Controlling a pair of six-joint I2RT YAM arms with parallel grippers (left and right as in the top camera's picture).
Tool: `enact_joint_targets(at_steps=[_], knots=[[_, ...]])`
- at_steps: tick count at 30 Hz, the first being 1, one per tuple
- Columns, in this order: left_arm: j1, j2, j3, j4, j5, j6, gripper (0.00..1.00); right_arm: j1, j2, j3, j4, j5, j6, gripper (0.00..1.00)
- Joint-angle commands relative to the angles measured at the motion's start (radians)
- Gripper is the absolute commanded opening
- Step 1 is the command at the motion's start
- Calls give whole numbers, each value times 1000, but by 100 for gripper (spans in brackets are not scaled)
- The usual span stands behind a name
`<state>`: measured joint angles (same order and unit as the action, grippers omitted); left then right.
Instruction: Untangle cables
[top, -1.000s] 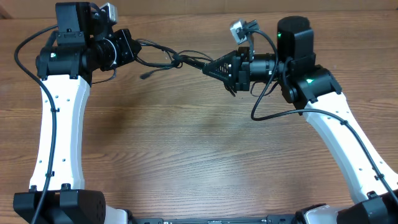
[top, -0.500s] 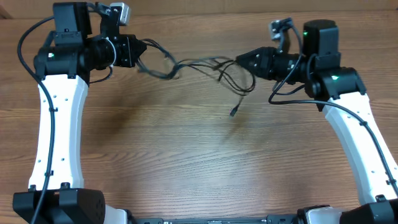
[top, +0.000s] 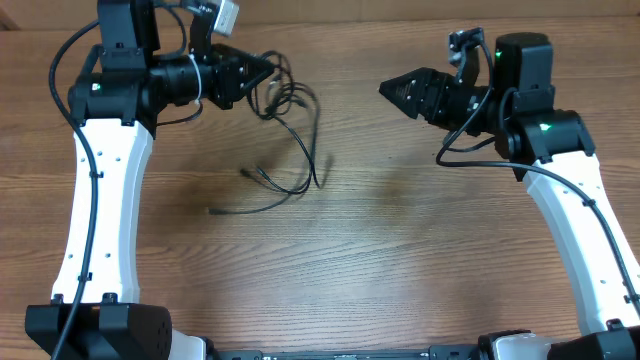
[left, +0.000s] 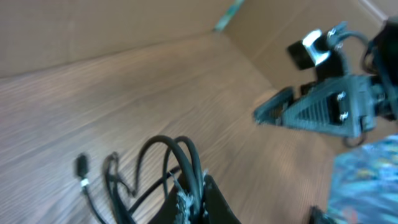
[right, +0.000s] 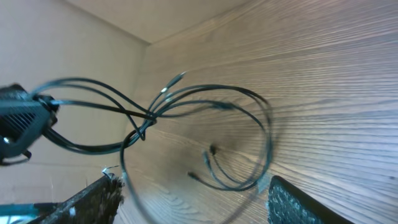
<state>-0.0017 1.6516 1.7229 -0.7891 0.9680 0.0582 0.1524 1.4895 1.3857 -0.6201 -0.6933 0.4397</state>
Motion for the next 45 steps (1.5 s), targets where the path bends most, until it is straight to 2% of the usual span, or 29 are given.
enact_joint_targets(at_steps=[1, 4, 9, 11, 14, 15, 17, 18, 19, 20, 22, 24, 31, 35, 37, 41, 45], knots=[[2, 3, 15, 71, 63, -161, 4, 38, -19, 10, 5, 8, -33, 74], [2, 3, 15, 134, 37, -308, 4, 90, -19, 10, 6, 8, -73, 74], [1, 3, 15, 151, 29, -407, 4, 178, 6, 10, 5, 8, -161, 74], [1, 3, 15, 147, -9, -450, 4, 196, 16, 10, 8, 8, -161, 74], [1, 3, 15, 111, -140, -625, 4, 204, 16, 10, 32, 8, -160, 74], [1, 3, 15, 89, -198, -698, 4, 204, 16, 10, 46, 8, -156, 73], [1, 3, 15, 4, -394, -967, 4, 204, 16, 10, 80, 8, -126, 69], [1, 3, 15, -26, -449, -1054, 4, 204, 16, 10, 90, 8, -112, 68], [1, 3, 15, -73, -523, -1208, 4, 204, 16, 10, 101, 8, -91, 67], [1, 3, 15, -103, -559, -1319, 4, 204, 16, 10, 111, 9, -72, 66], [1, 3, 15, -182, -572, -1641, 4, 211, 16, 10, 118, 41, -39, 66], [1, 3, 15, -191, -542, -1745, 4, 230, 16, 9, 114, 90, -32, 66], [1, 3, 15, -180, -542, -1759, 4, 381, 72, 8, 135, 288, 66, 66], [1, 3, 15, -196, -541, -1835, 4, 443, 123, 8, 165, 396, 160, 60], [1, 3, 15, -211, -541, -1876, 4, 476, 148, 8, 205, 425, 164, 58], [0, 3, 15, -238, -541, -1907, 4, 530, 188, 8, 260, 540, 198, 53], [0, 3, 15, -259, -542, -1907, 4, 570, 241, 8, 340, 578, 224, 42]])
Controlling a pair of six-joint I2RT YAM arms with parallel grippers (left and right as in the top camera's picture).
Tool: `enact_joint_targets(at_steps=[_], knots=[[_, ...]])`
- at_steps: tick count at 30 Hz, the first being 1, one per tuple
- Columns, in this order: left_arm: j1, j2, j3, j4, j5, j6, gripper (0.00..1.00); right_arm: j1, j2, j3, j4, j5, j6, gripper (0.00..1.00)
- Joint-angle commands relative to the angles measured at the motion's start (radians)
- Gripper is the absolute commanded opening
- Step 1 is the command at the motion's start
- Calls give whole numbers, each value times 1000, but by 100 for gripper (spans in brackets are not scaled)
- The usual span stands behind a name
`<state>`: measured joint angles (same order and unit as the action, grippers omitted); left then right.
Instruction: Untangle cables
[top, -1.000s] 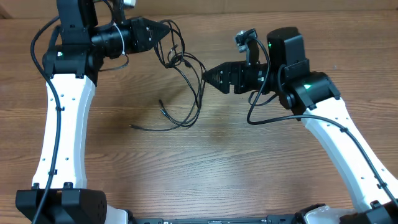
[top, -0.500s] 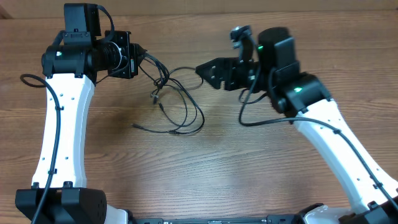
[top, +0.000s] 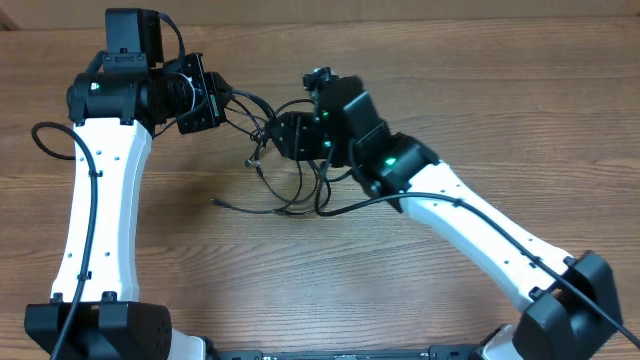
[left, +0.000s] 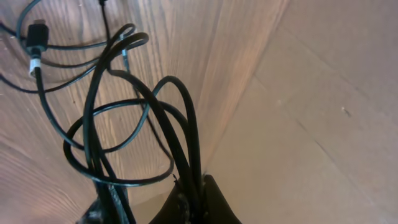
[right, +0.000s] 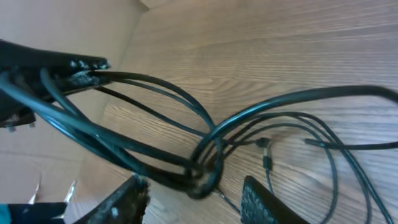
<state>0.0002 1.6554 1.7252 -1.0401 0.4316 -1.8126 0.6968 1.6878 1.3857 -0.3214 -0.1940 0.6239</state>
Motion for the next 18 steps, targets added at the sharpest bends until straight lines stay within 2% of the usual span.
enact_joint_targets(at_steps=[1, 10, 11, 14, 18], knots=[[-2, 0, 13, -8, -9, -35, 4, 35, 56, 8, 52, 94, 55, 40], [-2, 0, 13, -45, -18, -35, 4, 73, 106, 8, 66, 229, 84, 31], [-2, 0, 13, -49, -27, -35, 4, 73, 106, 8, 53, 237, 83, 28], [-2, 0, 13, -61, -96, -33, 4, 69, 106, 8, -15, 239, 82, 4], [-1, 0, 13, -85, -296, 22, 4, 39, 95, 9, -134, 229, 77, 4]])
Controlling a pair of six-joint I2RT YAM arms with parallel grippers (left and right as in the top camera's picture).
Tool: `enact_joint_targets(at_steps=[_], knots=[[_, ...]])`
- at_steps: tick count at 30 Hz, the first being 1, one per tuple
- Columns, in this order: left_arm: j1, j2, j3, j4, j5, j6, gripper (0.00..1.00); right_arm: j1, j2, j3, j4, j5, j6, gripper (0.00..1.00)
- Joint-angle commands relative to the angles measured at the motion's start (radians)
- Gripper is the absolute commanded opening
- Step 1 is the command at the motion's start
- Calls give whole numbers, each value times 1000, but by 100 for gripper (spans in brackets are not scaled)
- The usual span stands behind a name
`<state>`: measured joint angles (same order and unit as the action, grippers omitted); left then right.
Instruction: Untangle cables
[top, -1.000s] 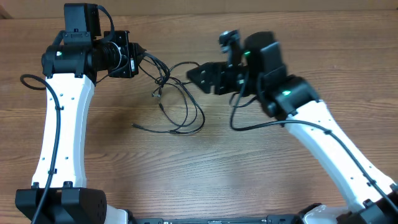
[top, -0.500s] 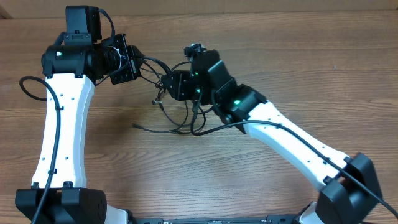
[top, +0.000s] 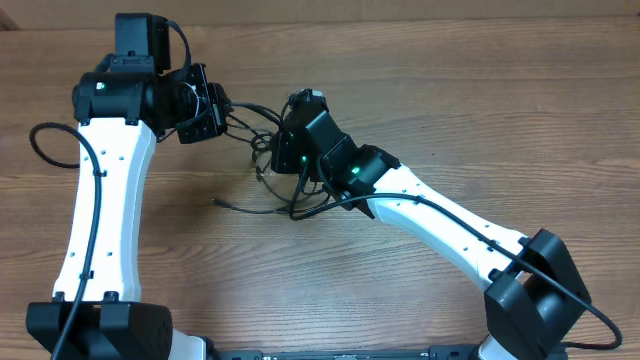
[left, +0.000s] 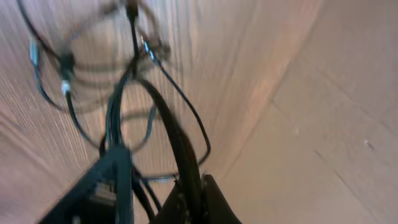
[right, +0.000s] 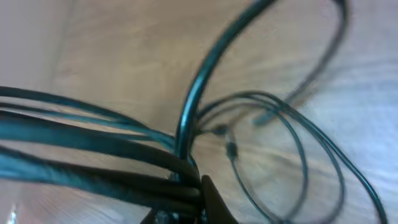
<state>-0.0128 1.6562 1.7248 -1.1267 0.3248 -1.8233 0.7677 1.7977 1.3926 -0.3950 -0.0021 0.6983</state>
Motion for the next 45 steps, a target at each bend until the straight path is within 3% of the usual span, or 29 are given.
enact_joint_targets(at_steps=[1, 5, 6, 10, 15, 19, 22, 23, 24, 28, 30, 32, 38, 40, 45], knots=[[12, -1, 13, -3, -239, 42, 4, -48, -26, 2, -106, 8, -32, 4], [12, -1, 13, -13, -364, 100, 4, -77, -61, 2, -208, -47, -120, 4], [12, -1, 13, -11, -397, 141, 4, -87, -77, 2, -224, -113, -202, 4], [12, -1, 13, -14, -478, 397, 4, -138, -148, 2, -259, -524, -556, 4], [12, -1, 13, -14, -445, 683, 4, -216, -206, 2, -339, -922, -807, 4], [10, -1, 13, -14, -353, 830, 4, -254, -216, 2, -367, -1068, -887, 4], [-2, -1, 13, -13, -307, 859, 4, -259, -216, 2, -347, -1047, -875, 4], [-13, -1, 13, 2, -281, 857, 4, -258, -216, 2, -300, -965, -783, 13], [-18, -1, 13, 12, -270, 848, 4, -257, -216, 2, -282, -929, -741, 15], [-39, -1, 13, 63, -195, 667, 4, -257, -216, 2, -174, -698, -467, 43], [-44, -1, 13, 100, -89, 415, 4, -256, -213, 2, -146, -574, -338, 50], [-48, -1, 13, 122, -14, 258, 4, -256, -204, 2, -135, -496, -267, 55], [-74, -1, 13, 152, 31, 45, 4, -235, -153, 2, -95, -462, -184, 54], [-80, -1, 13, 94, 21, -72, 4, -195, -126, 2, -71, -393, -167, 45], [-80, 2, 13, -2, -92, -182, 4, -119, -86, 2, -59, -250, -136, 34]])
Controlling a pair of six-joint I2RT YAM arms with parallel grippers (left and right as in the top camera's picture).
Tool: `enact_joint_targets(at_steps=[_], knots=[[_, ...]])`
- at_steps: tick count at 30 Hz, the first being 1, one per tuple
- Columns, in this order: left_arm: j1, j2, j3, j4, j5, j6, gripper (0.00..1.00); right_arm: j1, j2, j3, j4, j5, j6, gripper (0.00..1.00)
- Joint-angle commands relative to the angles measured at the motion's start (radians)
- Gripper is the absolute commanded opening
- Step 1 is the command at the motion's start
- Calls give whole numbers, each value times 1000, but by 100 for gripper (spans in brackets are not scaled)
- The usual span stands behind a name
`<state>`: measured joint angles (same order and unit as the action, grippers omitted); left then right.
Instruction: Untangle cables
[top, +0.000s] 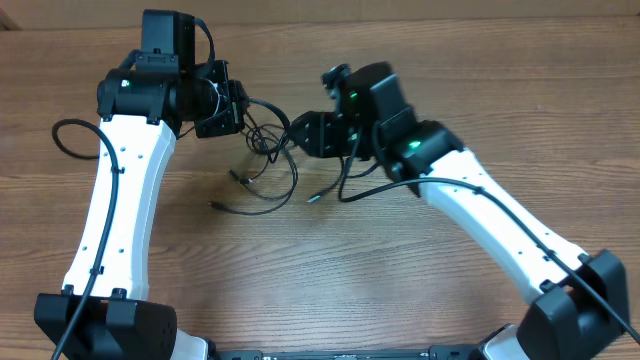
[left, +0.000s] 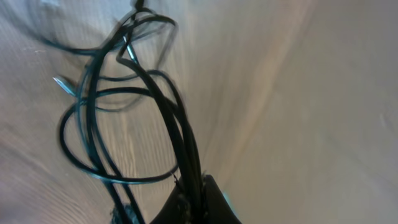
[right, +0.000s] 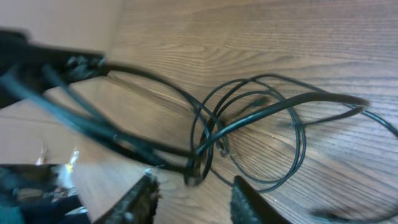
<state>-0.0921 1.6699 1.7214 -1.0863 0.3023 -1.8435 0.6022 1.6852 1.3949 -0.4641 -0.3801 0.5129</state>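
Observation:
A tangle of thin black cables (top: 272, 150) hangs from my left gripper (top: 240, 106) down to the wooden table, with loose plug ends at the front (top: 215, 207). In the left wrist view the left gripper (left: 193, 186) is shut on a bunch of strands, and the cable loops (left: 118, 112) spread out beyond it. My right gripper (top: 302, 133) sits just right of the tangle. Its jaws (right: 196, 186) stand open, and a cable loop (right: 249, 124) lies ahead of them and partly between the fingers.
A cardboard wall (top: 420, 8) runs along the back of the table (top: 400, 280). The left arm's own supply cable (top: 62, 135) loops out at the far left. The right arm's white forearm (top: 500, 230) crosses the table's right half.
My right gripper was shut on the strands in the tangle; it is now open and sits a little further right. The left gripper has shifted slightly right, still holding the bunch.
First my left gripper held the bunch up at the back left while the right gripper stood open far to the right. Then the right gripper was at the tangle, open around strands, then shut on them. Now it is open beside looser loops.

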Motion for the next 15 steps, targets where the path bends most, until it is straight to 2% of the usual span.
enact_joint_targets(at_steps=[1, 9, 12, 15], knots=[[0, -9, 17, -66, -86, -182, 5, 66, 35, 0, 7, 166, 83, 32], [0, -6, 16, -114, -103, -184, 4, 138, 63, 0, 7, 310, 176, 30], [0, -6, 17, -114, -103, -185, 4, 153, 101, 0, 10, 305, 179, 22], [0, -6, 16, -114, -104, -184, 4, 164, 128, 0, 12, 276, 179, 19]])
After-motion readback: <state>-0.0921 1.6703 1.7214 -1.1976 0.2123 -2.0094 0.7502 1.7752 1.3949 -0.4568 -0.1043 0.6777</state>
